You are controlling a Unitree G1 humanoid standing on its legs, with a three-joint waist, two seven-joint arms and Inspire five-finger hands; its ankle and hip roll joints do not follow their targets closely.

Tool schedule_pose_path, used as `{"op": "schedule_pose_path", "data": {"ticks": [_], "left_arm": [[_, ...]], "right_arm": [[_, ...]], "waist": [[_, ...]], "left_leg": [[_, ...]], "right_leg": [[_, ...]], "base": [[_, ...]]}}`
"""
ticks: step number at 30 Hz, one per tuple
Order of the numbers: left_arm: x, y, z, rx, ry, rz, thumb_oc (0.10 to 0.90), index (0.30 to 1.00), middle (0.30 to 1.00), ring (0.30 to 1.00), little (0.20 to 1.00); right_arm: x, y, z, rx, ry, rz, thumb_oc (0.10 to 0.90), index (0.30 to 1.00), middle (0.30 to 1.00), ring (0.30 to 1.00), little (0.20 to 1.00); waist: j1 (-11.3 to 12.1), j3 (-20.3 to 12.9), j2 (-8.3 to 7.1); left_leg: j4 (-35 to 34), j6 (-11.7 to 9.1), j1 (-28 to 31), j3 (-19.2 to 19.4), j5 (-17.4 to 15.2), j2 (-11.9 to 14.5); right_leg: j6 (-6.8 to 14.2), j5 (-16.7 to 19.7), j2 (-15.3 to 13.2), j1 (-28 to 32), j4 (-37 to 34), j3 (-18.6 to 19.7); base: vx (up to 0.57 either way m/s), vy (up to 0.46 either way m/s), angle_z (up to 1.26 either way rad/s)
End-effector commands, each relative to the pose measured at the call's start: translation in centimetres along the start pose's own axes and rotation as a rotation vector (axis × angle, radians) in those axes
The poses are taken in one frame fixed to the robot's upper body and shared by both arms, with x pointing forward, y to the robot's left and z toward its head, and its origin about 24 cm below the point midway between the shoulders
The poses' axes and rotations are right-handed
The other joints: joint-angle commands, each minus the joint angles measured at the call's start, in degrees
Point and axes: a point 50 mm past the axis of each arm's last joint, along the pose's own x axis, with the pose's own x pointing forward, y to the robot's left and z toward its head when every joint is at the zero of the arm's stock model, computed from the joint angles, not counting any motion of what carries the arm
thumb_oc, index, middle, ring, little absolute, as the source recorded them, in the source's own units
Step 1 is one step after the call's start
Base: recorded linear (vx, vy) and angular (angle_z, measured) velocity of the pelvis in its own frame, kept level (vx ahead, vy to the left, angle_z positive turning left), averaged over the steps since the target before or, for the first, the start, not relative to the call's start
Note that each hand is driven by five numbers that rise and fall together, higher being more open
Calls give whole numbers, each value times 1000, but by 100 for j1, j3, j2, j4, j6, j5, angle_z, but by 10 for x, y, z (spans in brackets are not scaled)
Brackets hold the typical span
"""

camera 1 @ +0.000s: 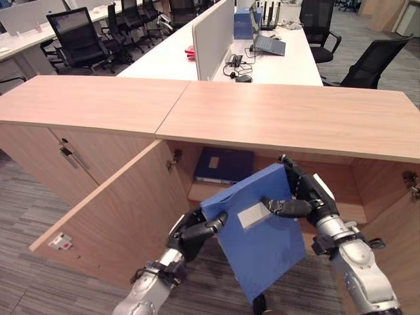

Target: Put the empty folder in the office cabinet

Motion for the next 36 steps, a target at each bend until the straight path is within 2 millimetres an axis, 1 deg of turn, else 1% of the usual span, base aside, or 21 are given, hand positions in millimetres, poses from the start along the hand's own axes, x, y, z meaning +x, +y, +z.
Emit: {"op": "schedule_pose_path", "data": {"ticks": [1, 8, 11, 12, 13, 15, 16, 17, 19, 20, 21, 22, 23, 24, 25, 27, 32, 33, 34, 35, 36], "left_arm": [[18, -50, 62, 32, -310, -315, 400, 300, 300, 300, 300], [22, -59, 56, 1, -284, -366, 400, 300, 300, 300, 300], [22, -64, 62, 7, -297, -406, 400, 300, 300, 300, 300], [21, -66, 67, 24, -316, -421, 400, 300, 300, 300, 300], [21, -66, 67, 24, -317, -421, 400, 300, 300, 300, 300], [19, -65, 76, 60, -350, -427, 400, 300, 300, 300, 300], [19, -65, 76, 60, -350, -427, 400, 300, 300, 300, 300], [18, -64, 83, 93, -370, -431, 400, 300, 300, 300, 300], [17, -61, 91, 148, -392, -432, 400, 300, 300, 300, 300], [17, -61, 92, 148, -393, -432, 400, 300, 300, 300, 300], [16, -60, 96, 177, -405, -435, 400, 300, 300, 300, 300], [15, -58, 107, 240, -427, -431, 400, 300, 300, 300, 300], [15, -58, 107, 240, -428, -431, 400, 300, 300, 300, 300], [16, -54, 115, 315, -430, -423, 400, 300, 300, 300, 300], [16, -54, 115, 316, -431, -423, 400, 300, 300, 300, 300], [19, -51, 126, 398, -441, -405, 400, 300, 300, 300, 300], [23, -55, 136, 449, -465, -417, 400, 300, 300, 300, 300], [24, -59, 139, 459, -478, -432, 400, 300, 300, 300, 300], [24, -59, 139, 460, -478, -432, 400, 300, 300, 300, 300], [25, -62, 142, 471, -491, -442, 400, 300, 300, 300, 300], [25, -62, 143, 476, -496, -440, 400, 300, 300, 300, 300]], "right_arm": [[22, -3, 57, -22, -292, 34, 800, 900, 900, 900, 900], [28, -4, 53, -39, -267, 39, 800, 900, 900, 900, 900], [31, -6, 50, -52, -246, 41, 800, 900, 900, 900, 900], [30, -10, 44, -69, -216, 38, 800, 900, 900, 900, 900], [31, -10, 44, -69, -216, 38, 800, 900, 900, 900, 900], [30, -23, 35, -101, -156, 6, 800, 900, 900, 900, 900], [30, -23, 35, -101, -156, 7, 800, 900, 900, 900, 900], [29, -29, 26, -110, -105, 6, 800, 900, 900, 900, 900], [28, -38, 17, -145, -44, 9, 800, 900, 900, 900, 900], [28, -38, 17, -145, -45, 9, 800, 900, 900, 900, 900], [28, -41, 15, -160, -21, 22, 800, 900, 900, 900, 900], [27, -46, 9, -197, 33, 51, 800, 900, 900, 900, 900], [27, -46, 9, -197, 32, 52, 800, 900, 900, 900, 900], [27, -51, 3, -227, 85, 74, 800, 900, 900, 900, 900], [28, -51, 3, -227, 83, 75, 800, 900, 900, 900, 900], [30, -54, -5, -279, 149, 110, 800, 900, 900, 900, 900], [36, -46, -14, -264, 186, 155, 800, 900, 900, 900, 900], [38, -38, -18, -227, 183, 179, 800, 900, 900, 900, 900], [39, -38, -18, -226, 182, 179, 800, 900, 900, 900, 900], [40, -28, -21, -191, 181, 211, 800, 900, 900, 900, 900], [40, -24, -22, -174, 178, 224, 800, 900, 900, 900, 900]], "waist": [[11, -204, -71], [0, -246, -65], [11, -263, -70], [21, -268, -71], [21, -267, -71], [39, -278, -70], [39, -277, -71], [59, -282, -80], [82, -289, -91], [80, -285, -91], [87, -287, -93], [119, -287, -108], [115, -285, -107], [139, -292, -116], [136, -286, -118], [162, -298, -124], [183, -300, -122], [192, -309, -115], [192, -307, -119], [201, -312, -112], [204, -310, -112]], "left_leg": [[-2, 55, 113, -329, -467, 184], [-2, 52, 112, -338, -485, 168], [-2, 44, 113, -347, -486, 166], [-2, 36, 106, -355, -485, 164], [-2, 36, 105, -356, -485, 164], [-2, 27, 95, -360, -477, 161], [-2, 27, 94, -360, -477, 161], [-2, 20, 84, -369, -468, 159], [-2, 14, 80, -373, -457, 155], [-2, 14, 81, -372, -457, 155], [-2, 9, 78, -375, -453, 153], [-2, -3, 75, -378, -438, 149], [-2, -3, 75, -377, -438, 149], [-2, -10, 75, -376, -428, 149], [-2, -10, 75, -375, -428, 148], [-2, -18, 77, -376, -412, 143], [-2, -24, 65, -376, -388, 141], [-2, -24, 59, -376, -381, 141], [-2, -24, 59, -377, -381, 141], [-2, -25, 54, -382, -378, 137], [-2, -24, 53, -384, -378, 136]], "right_leg": [[243, -564, -291, 464, 45, -71], [247, -575, -287, 469, 45, -73], [245, -575, -288, 480, 45, -70], [245, -579, -290, 486, 45, -76], [245, -579, -289, 486, 45, -76], [242, -582, -288, 493, 45, -89], [242, -582, -288, 492, 45, -89], [238, -584, -290, 492, 45, -94], [235, -583, -292, 496, 45, -96], [235, -583, -292, 496, 45, -95], [234, -585, -295, 496, 45, -94], [233, -585, -295, 499, 45, -101], [234, -585, -296, 499, 45, -101], [232, -579, -302, 504, 45, -102], [232, -579, -302, 504, 45, -101], [228, -575, -305, 517, 45, -108], [222, -574, -306, 519, 45, -127], [222, -580, -305, 526, 45, -137], [222, -580, -306, 526, 45, -138], [220, -587, -304, 531, 45, -140], [219, -589, -303, 534, 45, -140]], "base": [[0, 0, 0], [0, 0, 0], [0, 0, 0], [0, 0, 0], [0, 0, 0], [0, 0, 0], [0, 0, 0], [0, 0, 0], [0, 0, 0], [0, 0, 0], [0, 0, 0], [0, 0, 0], [0, 0, 0], [0, 0, 0], [0, 0, 0], [0, 0, 0], [0, 0, 0], [0, 0, 0], [0, 0, 0], [0, 0, 0], [0, 0, 0]]}}
